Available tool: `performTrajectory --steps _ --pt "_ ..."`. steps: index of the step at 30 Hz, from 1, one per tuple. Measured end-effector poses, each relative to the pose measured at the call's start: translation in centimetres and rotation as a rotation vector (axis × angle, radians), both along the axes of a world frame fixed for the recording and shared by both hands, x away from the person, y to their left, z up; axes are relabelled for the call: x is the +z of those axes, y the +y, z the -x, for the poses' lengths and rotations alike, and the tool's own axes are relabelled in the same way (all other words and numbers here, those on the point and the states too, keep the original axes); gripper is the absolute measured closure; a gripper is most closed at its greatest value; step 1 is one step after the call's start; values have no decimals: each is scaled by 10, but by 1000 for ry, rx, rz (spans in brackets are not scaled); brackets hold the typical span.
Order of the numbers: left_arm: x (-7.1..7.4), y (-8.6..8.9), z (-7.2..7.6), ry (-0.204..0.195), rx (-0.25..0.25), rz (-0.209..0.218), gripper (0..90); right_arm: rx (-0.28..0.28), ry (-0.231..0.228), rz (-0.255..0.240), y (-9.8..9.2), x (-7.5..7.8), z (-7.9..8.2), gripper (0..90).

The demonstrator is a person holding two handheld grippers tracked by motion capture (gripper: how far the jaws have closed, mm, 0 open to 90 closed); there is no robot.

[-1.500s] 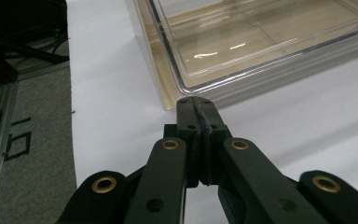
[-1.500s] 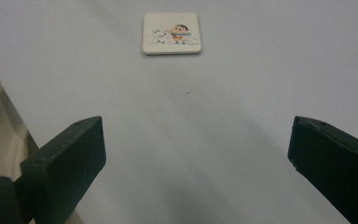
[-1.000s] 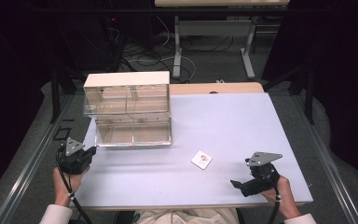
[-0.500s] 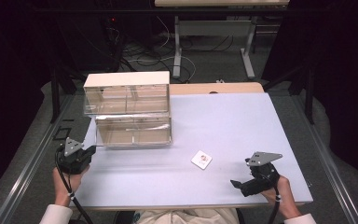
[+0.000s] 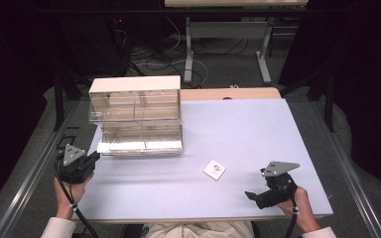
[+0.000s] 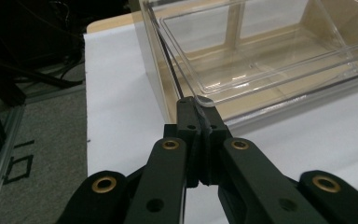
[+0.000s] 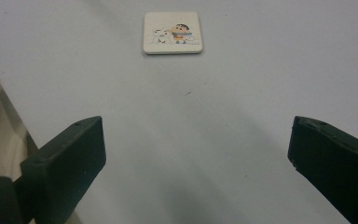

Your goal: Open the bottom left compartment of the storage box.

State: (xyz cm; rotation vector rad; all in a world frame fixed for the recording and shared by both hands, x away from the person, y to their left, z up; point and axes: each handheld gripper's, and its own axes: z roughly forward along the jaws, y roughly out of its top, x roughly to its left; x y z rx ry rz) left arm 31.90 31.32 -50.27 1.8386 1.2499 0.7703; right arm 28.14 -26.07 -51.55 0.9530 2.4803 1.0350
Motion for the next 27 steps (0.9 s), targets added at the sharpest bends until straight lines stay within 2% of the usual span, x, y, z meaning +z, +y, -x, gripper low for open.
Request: performTrajectory --steps 7,11,15,18,23,27 --pt "6 -2 -3 -15 -4 -3 900 8 -14 -1 0 -1 -2 38" --pt "9 -2 -5 -19 -6 -9 900 8 -6 5 -1 -1 -2 38" --pt "13 -2 -7 -42 0 1 900 1 -1 -2 0 -1 -1 38" --pt "17 -2 -9 -45 -4 -1 900 9 -16 -2 0 -1 -3 38" --pt "20 -5 -14 -61 0 2 900 4 9 3 0 -1 -2 37" --pt "25 -6 -16 -71 1 13 900 6 4 -6 0 -2 -2 37"
